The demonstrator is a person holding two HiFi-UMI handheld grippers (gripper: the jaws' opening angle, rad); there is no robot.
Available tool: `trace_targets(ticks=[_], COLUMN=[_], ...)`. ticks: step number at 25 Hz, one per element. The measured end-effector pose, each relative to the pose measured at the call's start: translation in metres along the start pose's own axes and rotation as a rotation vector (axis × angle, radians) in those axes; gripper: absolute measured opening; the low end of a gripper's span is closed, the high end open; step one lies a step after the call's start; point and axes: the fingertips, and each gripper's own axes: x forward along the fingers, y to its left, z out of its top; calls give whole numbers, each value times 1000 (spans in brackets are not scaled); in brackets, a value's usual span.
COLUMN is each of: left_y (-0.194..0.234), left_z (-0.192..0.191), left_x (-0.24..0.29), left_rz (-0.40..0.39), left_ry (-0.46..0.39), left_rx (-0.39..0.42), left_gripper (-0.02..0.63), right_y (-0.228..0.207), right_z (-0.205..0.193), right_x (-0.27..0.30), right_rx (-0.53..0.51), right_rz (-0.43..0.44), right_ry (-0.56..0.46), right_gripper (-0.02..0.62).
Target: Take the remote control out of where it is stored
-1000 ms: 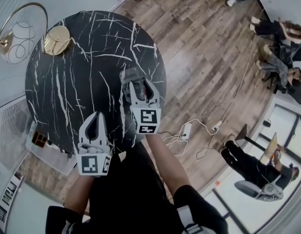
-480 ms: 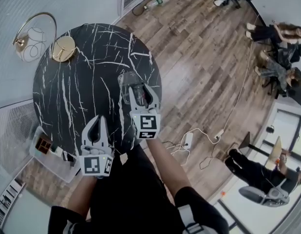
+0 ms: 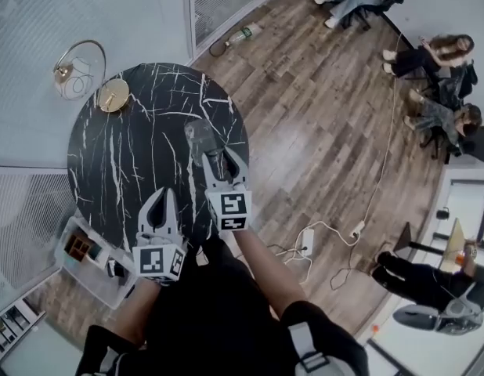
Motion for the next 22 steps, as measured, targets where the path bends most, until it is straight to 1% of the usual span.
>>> trace_targets(ticks=[5,9,12,16,22], left_y=[-24,-35,-41,-48,-49], left_z=[12,14,14,13,16], left_x=[-34,-62,-77,-88,-102], left_rz=[12,51,66,51,2], left_ry=[-41,-60,-75,-86,-112], left_rx=[27,38,46,50,64], left_gripper=[8,8,8,8,8], right_y=[12,20,24,31,49], right_z=[15,13,13,10,12], right_x=[-51,-84,-103,-122,-151], right_rx=[-3,7,6,-3,-8], right_rz=[25,49,60,61,52], right_ry=[-41,-50,-58,-65,-89], right_gripper=[181,181,181,181,181])
